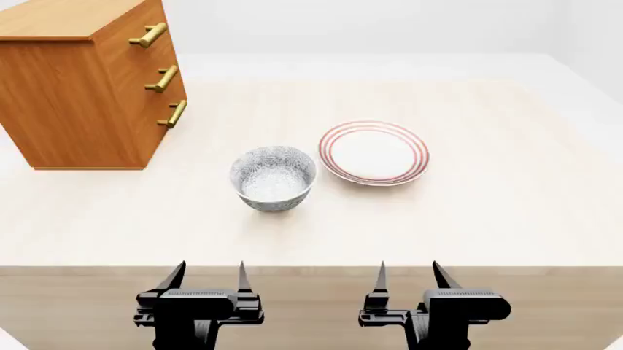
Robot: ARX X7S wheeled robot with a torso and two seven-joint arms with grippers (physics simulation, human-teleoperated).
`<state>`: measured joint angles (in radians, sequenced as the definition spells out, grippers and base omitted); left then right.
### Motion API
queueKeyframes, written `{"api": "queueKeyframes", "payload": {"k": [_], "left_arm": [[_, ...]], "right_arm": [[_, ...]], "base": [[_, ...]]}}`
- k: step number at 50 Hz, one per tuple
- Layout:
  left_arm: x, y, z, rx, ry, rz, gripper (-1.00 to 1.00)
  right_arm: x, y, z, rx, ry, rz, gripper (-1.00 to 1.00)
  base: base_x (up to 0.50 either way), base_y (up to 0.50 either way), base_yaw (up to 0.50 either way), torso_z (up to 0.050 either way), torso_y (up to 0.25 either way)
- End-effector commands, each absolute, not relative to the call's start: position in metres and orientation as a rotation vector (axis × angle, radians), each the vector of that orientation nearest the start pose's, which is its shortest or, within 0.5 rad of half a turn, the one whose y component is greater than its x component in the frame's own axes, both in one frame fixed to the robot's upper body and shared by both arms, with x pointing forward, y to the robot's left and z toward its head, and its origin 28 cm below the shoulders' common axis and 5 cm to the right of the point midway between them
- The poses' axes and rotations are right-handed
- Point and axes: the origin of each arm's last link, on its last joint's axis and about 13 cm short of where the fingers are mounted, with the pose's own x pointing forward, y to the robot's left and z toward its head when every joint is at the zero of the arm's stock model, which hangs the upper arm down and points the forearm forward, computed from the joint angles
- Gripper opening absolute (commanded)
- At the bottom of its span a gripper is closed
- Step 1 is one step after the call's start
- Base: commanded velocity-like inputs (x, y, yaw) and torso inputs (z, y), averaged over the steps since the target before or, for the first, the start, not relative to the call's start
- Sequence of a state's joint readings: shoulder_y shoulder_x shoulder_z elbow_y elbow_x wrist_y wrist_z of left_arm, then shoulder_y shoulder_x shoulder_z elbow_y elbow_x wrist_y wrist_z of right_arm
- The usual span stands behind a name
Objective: Open the bottom drawer of the cabinet.
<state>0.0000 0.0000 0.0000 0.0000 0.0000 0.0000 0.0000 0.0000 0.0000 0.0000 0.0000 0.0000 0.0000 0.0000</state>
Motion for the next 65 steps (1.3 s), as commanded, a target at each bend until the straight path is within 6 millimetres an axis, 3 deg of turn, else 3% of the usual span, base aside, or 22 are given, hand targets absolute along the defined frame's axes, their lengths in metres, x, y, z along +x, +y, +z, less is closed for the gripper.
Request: {"api": "queueKeyframes", "payload": {"k": [1, 7, 20, 30, 32, 43, 48, 49, 53, 57, 60, 65], "left_arm": [[0.212, 0.206, 0.013, -0.011, 0.013, 0.010, 1.00], [0.214, 0.207, 0.011, -0.007, 0.028, 0.023, 1.00], [0.214, 0.207, 0.010, 0.014, 0.028, 0.031, 1.00], [0.213, 0.206, 0.008, 0.017, 0.045, 0.026, 1.00], [0.213, 0.206, 0.008, 0.013, 0.047, 0.026, 1.00], [0.213, 0.206, 0.007, 0.019, 0.071, 0.032, 1.00], [0.226, 0.205, 0.049, 0.002, 0.070, 0.006, 1.00], [0.235, 0.206, 0.074, 0.015, 0.044, -0.007, 1.00], [0.250, 0.209, 0.114, 0.024, -0.034, 0.009, 1.00], [0.256, 0.210, 0.123, 0.027, -0.063, 0.023, 1.00], [0.257, 0.210, 0.115, 0.038, -0.054, 0.030, 1.00], [0.258, 0.210, 0.111, 0.041, -0.045, 0.031, 1.00]], "right_arm": [[0.211, -0.096, 0.013, -0.005, -0.002, -0.012, 1.00], [0.210, -0.096, 0.016, -0.016, -0.039, -0.023, 1.00], [0.209, -0.095, 0.015, -0.016, -0.030, -0.011, 1.00], [0.209, -0.095, 0.013, -0.033, -0.010, -0.018, 1.00], [0.209, -0.096, 0.013, 0.061, 0.021, 0.033, 1.00], [0.208, -0.095, 0.016, 0.002, -0.003, 0.000, 1.00], [0.217, -0.097, 0.056, -0.034, -0.011, 0.012, 1.00], [0.222, -0.100, 0.081, -0.065, -0.034, 0.011, 1.00], [0.230, -0.106, 0.122, -0.054, -0.098, -0.007, 1.00], [0.232, -0.109, 0.127, -0.039, -0.119, -0.003, 1.00], [0.233, -0.107, 0.115, -0.042, -0.101, -0.001, 1.00], [0.234, -0.107, 0.114, -0.020, -0.088, 0.009, 1.00]], "base": [[0.00, 0.00, 0.00, 0.000, 0.000], [0.00, 0.02, 0.00, 0.000, 0.000], [0.00, 0.50, 0.00, 0.000, 0.000], [0.00, 0.00, 0.00, 0.000, 0.000], [0.00, -0.25, 0.00, 0.000, 0.000], [0.00, -0.09, 0.00, 0.000, 0.000], [0.00, 0.00, 0.00, 0.000, 0.000], [0.00, 0.00, 0.00, 0.000, 0.000], [0.00, 0.00, 0.00, 0.000, 0.000], [0.38, 0.00, 0.00, 0.000, 0.000], [0.50, 0.00, 0.00, 0.000, 0.000], [0.50, 0.00, 0.00, 0.000, 0.000]]}}
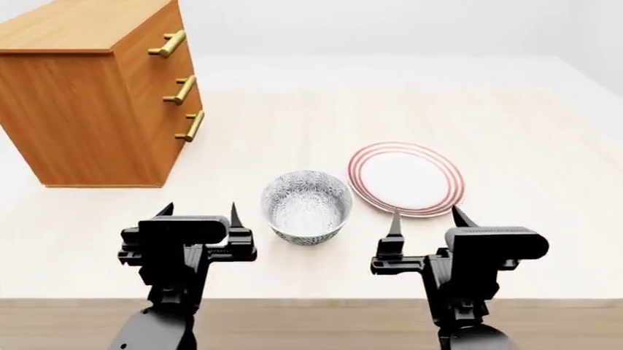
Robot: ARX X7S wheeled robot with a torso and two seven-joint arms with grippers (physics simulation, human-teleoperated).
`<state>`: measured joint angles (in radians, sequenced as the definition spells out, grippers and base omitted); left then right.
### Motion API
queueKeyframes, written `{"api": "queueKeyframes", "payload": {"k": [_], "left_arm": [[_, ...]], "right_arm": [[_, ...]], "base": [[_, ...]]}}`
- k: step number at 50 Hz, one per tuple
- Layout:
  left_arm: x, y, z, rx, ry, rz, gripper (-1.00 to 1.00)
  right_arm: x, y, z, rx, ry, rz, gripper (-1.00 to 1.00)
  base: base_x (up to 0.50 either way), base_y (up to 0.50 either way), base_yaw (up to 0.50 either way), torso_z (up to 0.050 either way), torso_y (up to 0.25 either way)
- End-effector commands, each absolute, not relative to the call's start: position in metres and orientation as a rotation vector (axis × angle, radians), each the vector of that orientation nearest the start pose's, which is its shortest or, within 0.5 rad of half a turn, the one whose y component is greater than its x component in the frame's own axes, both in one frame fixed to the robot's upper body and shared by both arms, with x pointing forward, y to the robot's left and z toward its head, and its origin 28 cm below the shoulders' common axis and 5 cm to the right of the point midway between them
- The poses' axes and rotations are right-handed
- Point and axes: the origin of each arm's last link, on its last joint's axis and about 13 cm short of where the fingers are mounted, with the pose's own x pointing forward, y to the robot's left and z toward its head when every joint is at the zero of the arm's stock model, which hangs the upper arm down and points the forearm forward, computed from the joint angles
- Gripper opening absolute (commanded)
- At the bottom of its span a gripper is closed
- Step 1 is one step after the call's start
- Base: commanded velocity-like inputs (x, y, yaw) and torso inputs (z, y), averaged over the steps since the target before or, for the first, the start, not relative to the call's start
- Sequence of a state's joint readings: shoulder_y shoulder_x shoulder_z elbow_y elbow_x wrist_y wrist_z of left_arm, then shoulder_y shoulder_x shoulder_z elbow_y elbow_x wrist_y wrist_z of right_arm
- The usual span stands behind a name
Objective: Open the bottom drawer of the cabinet.
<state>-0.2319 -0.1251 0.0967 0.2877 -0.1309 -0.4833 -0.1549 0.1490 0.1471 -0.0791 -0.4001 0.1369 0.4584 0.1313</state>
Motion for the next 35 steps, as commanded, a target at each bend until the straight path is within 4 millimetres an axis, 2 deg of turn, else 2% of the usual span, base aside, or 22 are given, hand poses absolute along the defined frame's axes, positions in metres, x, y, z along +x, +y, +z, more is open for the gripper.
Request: {"api": "queueKeyframes", "payload": {"k": [1, 35], "left_arm": [[0.2584, 0.2102, 0.1087, 0.044, -0.038, 0.030, 1.00], [0.2595, 0.2109, 0.1019, 0.057, -0.030, 0.041, 1.00]], "right_arm": [[0.2345, -0.1067, 0.1147, -0.024, -0.090, 0.005, 1.00], [0.2364, -0.1072, 0.1077, -0.009, -0.073, 0.002, 1.00]], "base": [[0.50, 0.00, 0.00, 0.000, 0.000], [0.50, 0.00, 0.00, 0.000, 0.000]]}}
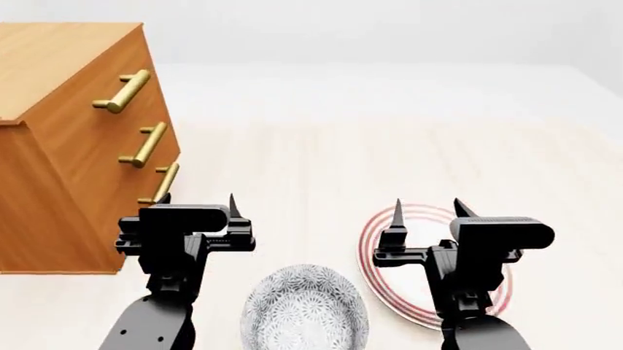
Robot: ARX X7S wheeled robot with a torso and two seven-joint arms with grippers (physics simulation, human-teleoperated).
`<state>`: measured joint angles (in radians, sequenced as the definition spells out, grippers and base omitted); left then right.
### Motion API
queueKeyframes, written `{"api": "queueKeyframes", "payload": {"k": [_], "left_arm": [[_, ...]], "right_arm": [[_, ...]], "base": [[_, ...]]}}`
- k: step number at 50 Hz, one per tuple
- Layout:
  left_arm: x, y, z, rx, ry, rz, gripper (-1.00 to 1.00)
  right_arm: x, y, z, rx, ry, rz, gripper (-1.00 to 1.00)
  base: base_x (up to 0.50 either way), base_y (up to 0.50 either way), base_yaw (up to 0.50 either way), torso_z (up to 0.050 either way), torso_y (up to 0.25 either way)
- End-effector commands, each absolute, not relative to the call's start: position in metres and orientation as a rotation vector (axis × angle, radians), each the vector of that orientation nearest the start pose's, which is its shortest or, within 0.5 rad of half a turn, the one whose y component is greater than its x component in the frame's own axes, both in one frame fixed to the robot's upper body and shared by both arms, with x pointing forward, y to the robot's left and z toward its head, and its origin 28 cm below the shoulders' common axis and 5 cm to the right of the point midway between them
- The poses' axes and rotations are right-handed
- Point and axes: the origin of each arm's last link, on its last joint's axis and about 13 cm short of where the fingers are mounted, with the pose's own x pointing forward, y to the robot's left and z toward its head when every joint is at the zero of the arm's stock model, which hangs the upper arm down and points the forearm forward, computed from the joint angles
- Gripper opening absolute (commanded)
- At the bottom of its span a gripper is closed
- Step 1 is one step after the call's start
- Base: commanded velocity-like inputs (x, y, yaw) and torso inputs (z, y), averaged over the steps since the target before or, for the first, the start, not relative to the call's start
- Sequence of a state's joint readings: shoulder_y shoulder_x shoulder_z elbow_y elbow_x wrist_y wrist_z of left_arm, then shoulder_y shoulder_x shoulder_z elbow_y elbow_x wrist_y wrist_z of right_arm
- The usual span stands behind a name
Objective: Open the bottom drawer of the cabinet.
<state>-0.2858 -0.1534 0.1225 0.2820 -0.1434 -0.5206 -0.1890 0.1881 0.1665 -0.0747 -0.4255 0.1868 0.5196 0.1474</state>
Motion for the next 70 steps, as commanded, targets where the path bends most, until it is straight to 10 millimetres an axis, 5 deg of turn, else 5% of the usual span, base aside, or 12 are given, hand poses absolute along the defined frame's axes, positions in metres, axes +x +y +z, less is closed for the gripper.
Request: {"api": "queueKeyframes", "payload": {"k": [1, 20, 30, 40, 70], "left_arm": [[0.259, 0.211, 0.102, 0.056, -0.029, 0.041, 1.00], [0.263, 0.210, 0.101, 0.066, 0.000, 0.048, 1.00], [0.295, 0.221, 0.108, 0.515, 0.042, 0.127, 1.00], [0.298, 0.222, 0.089, 0.729, 0.150, 0.066, 1.00], [0.320, 0.240, 0.055, 0.989, 0.325, 0.165, 1.00]], "right_arm": [[0.236, -0.107, 0.107, -0.009, -0.073, 0.002, 1.00], [0.236, -0.108, 0.104, -0.007, -0.068, 0.006, 1.00], [0.236, -0.108, 0.103, -0.003, -0.071, 0.002, 1.00], [0.237, -0.108, 0.104, -0.003, -0.072, -0.001, 1.00], [0.236, -0.108, 0.103, 0.003, -0.076, 0.001, 1.00]], "base": [[0.50, 0.00, 0.00, 0.000, 0.000], [0.17, 0.00, 0.00, 0.000, 0.000], [0.00, 0.00, 0.00, 0.000, 0.000], [0.00, 0.00, 0.00, 0.000, 0.000], [0.00, 0.00, 0.00, 0.000, 0.000]]}}
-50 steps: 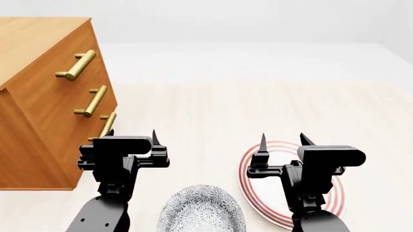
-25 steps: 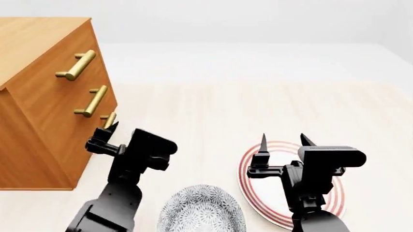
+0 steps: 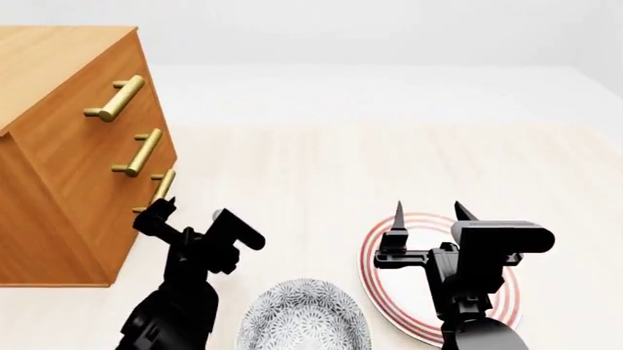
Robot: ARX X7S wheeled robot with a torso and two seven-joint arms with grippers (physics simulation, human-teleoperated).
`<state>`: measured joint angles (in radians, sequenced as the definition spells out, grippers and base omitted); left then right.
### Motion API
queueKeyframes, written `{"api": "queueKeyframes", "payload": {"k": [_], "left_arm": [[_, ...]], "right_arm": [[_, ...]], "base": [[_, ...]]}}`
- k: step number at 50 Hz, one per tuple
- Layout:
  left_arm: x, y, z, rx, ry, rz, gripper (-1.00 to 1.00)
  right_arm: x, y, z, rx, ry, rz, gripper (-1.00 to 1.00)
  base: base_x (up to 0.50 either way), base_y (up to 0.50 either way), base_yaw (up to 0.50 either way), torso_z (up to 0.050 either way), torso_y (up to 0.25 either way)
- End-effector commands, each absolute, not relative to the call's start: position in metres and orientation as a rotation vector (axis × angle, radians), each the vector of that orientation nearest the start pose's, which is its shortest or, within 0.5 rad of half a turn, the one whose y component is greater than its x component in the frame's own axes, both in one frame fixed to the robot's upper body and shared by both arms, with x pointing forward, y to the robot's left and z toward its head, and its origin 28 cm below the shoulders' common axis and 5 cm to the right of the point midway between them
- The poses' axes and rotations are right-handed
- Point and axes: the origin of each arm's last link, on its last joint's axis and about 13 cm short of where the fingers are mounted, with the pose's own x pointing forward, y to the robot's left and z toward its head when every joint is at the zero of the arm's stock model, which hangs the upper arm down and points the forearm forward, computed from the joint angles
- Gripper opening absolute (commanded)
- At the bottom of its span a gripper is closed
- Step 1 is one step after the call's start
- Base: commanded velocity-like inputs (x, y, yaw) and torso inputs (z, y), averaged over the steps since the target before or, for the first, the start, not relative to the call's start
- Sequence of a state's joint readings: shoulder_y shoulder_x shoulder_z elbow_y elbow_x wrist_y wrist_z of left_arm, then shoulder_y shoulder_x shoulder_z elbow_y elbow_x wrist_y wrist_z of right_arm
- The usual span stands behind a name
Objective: Open the bottom drawer of the cabinet.
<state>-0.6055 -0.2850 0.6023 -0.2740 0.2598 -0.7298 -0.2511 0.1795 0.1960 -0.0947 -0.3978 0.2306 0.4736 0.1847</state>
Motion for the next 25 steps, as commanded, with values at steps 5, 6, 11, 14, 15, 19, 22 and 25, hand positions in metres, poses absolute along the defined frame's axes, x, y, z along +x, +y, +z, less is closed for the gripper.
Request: {"api": "queueKeyframes", "payload": {"k": [5, 6, 11, 14, 15, 19, 22, 25], "left_arm": [[0.323, 0.242, 0.055, 0.991, 0.333, 0.173, 1.00], [0.323, 0.242, 0.055, 0.991, 0.336, 0.175, 1.00], [0.332, 0.246, 0.052, 1.001, 0.355, 0.190, 1.00], [0.338, 0.249, 0.050, 1.011, 0.374, 0.205, 1.00], [0.340, 0.250, 0.049, 1.012, 0.377, 0.209, 1.00], [0.347, 0.254, 0.048, 1.015, 0.395, 0.228, 1.00], [0.352, 0.256, 0.046, 1.017, 0.410, 0.240, 1.00], [0.355, 0.258, 0.044, 1.017, 0.420, 0.248, 1.00]], "right_arm": [[0.236, -0.108, 0.103, 0.003, -0.076, 0.002, 1.00], [0.236, -0.108, 0.103, 0.002, -0.076, 0.002, 1.00], [0.236, -0.108, 0.103, 0.003, -0.075, 0.002, 1.00], [0.236, -0.107, 0.102, 0.004, -0.075, 0.003, 1.00], [0.236, -0.107, 0.102, 0.003, -0.075, 0.003, 1.00], [0.235, -0.108, 0.103, 0.004, -0.077, 0.001, 1.00], [0.234, -0.107, 0.103, 0.004, -0.079, 0.002, 1.00], [0.235, -0.108, 0.102, 0.006, -0.078, 0.001, 1.00]], "base": [[0.00, 0.00, 0.00, 0.000, 0.000], [0.00, 0.00, 0.00, 0.000, 0.000], [0.00, 0.00, 0.00, 0.000, 0.000], [0.00, 0.00, 0.00, 0.000, 0.000], [0.00, 0.00, 0.00, 0.000, 0.000], [0.00, 0.00, 0.00, 0.000, 0.000], [0.00, 0.00, 0.00, 0.000, 0.000], [0.00, 0.00, 0.00, 0.000, 0.000]]}}
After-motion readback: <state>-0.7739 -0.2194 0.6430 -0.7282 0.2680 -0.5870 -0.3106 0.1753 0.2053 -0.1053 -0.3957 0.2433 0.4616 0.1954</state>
